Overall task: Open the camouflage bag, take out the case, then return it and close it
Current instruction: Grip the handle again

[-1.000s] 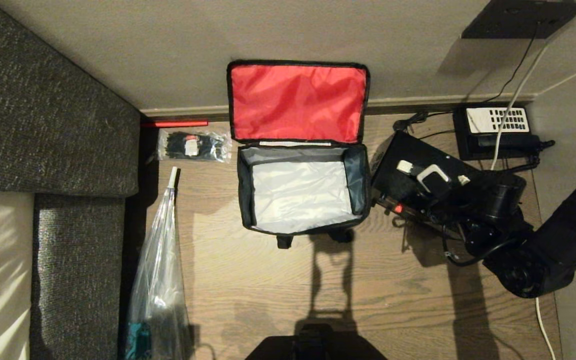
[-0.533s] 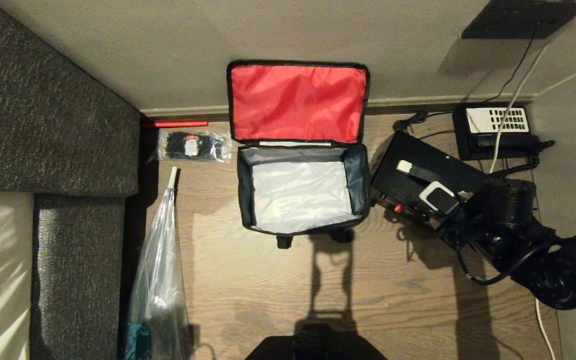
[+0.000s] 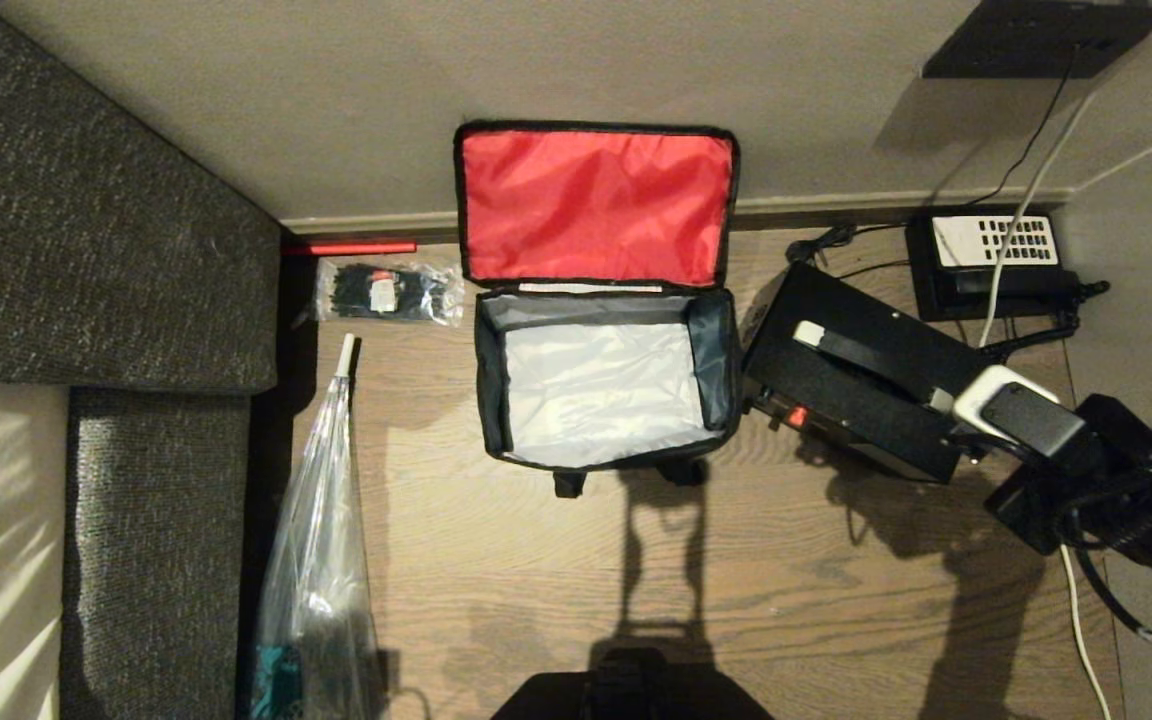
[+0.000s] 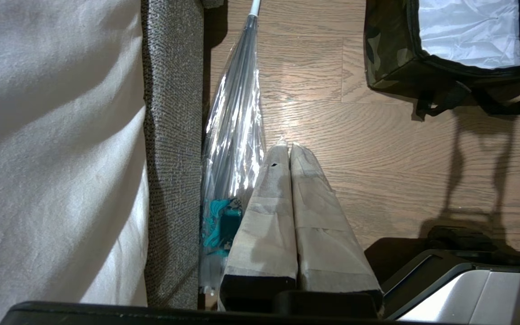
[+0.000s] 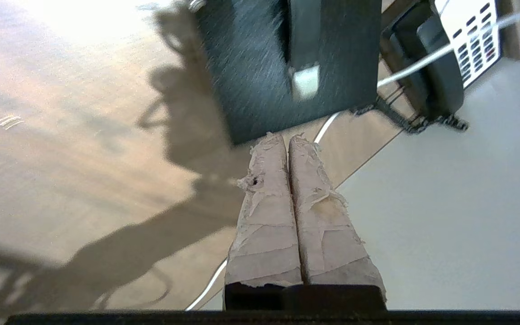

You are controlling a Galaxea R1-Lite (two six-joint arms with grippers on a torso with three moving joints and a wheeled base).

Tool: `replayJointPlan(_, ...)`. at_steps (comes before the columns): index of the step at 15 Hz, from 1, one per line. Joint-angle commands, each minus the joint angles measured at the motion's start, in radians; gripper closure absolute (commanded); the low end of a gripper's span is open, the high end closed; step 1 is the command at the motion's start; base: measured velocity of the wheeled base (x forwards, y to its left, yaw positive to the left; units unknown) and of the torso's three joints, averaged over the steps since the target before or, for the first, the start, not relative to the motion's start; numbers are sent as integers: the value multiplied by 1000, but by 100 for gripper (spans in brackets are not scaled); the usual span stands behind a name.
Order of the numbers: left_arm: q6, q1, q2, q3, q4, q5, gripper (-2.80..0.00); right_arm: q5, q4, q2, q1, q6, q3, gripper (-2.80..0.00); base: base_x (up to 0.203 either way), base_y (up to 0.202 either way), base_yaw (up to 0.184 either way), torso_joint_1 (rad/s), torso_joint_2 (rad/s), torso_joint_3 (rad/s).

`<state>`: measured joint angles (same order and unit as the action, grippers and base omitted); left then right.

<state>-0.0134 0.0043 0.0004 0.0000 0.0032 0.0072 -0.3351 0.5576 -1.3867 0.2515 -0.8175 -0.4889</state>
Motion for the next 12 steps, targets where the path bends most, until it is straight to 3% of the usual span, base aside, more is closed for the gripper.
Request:
replayJointPlan(1, 0, 0, 0, 3, 0, 0, 0, 25, -140, 251, 9, 60, 45, 0, 0, 0, 0, 0, 0, 0)
replayJointPlan(4, 0, 0, 0, 3, 0, 0, 0, 34, -385, 486, 10, 191, 61, 0, 0, 0, 0, 0, 0, 0)
replayJointPlan(6, 0, 0, 0, 3, 0, 0, 0, 66, -467, 651, -3, 314, 104, 0, 0, 0, 0, 0, 0, 0)
replayJointPlan(9, 0, 0, 0, 3, 0, 0, 0, 235, -509, 898, -107, 542, 219, 0, 0, 0, 0, 0, 0, 0)
replayJointPlan(12, 1, 0, 0, 3, 0, 0, 0, 329, -536, 1105, -216, 644, 373, 0, 0, 0, 0, 0, 0, 0)
